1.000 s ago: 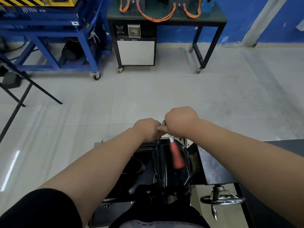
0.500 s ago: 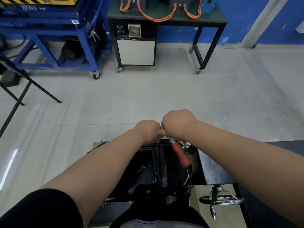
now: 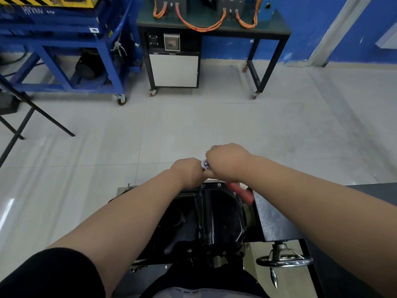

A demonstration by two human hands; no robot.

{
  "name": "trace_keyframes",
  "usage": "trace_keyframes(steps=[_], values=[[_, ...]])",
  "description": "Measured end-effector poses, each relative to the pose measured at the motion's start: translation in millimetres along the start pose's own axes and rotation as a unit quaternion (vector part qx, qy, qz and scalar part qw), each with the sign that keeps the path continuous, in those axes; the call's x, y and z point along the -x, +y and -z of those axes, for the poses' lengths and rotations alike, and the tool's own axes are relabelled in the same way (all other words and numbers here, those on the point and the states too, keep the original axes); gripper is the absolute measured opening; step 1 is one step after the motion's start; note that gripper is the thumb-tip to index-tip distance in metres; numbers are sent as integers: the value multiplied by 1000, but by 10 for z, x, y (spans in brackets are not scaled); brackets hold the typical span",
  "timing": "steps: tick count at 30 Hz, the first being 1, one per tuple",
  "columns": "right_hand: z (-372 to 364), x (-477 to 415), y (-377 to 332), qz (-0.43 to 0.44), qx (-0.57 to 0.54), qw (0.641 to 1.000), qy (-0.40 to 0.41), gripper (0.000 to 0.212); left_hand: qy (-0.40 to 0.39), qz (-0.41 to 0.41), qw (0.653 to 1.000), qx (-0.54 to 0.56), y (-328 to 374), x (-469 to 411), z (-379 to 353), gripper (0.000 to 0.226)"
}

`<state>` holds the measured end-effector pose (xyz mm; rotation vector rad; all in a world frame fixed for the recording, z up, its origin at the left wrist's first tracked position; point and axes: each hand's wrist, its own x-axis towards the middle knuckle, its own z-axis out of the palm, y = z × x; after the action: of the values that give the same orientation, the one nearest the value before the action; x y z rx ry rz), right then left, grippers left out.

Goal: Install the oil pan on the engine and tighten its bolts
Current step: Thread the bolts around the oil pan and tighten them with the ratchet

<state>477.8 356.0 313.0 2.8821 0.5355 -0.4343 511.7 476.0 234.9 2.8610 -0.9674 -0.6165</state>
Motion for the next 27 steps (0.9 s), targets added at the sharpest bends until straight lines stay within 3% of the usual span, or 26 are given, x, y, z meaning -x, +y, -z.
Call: trace_keyframes(steps=[2, 4, 7, 10, 13, 16, 22, 24, 27], values=[[24, 15, 88, 93, 63, 993, 35, 20, 25, -35, 999, -24, 18, 11, -31, 35], [38, 27, 128, 130, 99, 985, 47, 21, 48, -62, 996, -44, 36, 16, -51, 39], [39, 36, 17, 55, 104, 993, 24, 29, 27, -20, 999, -11, -3, 30, -29, 32], [20, 13, -74, -76, 5, 996, -53, 40, -8, 1, 1000, 18, -2, 20, -9, 22], [50, 26, -38, 7, 72, 997, -12, 20, 5, -14, 1000, -15, 42, 10, -16, 28], [63, 46, 97, 69, 70, 995, 31, 23, 30, -26, 998, -40, 65, -10, -55, 36], [18, 5, -46, -101, -18, 994, -46, 38, 0, 18, 999, 50, 13, -12, 7, 26], [40, 9, -34, -68, 17, 997, -30, 29, -6, 14, 999, 48, 20, -15, 26, 28], [24, 25, 66, 54, 73, 995, 29, 25, 11, -2, 1000, 5, 54, -15, 4, 35]])
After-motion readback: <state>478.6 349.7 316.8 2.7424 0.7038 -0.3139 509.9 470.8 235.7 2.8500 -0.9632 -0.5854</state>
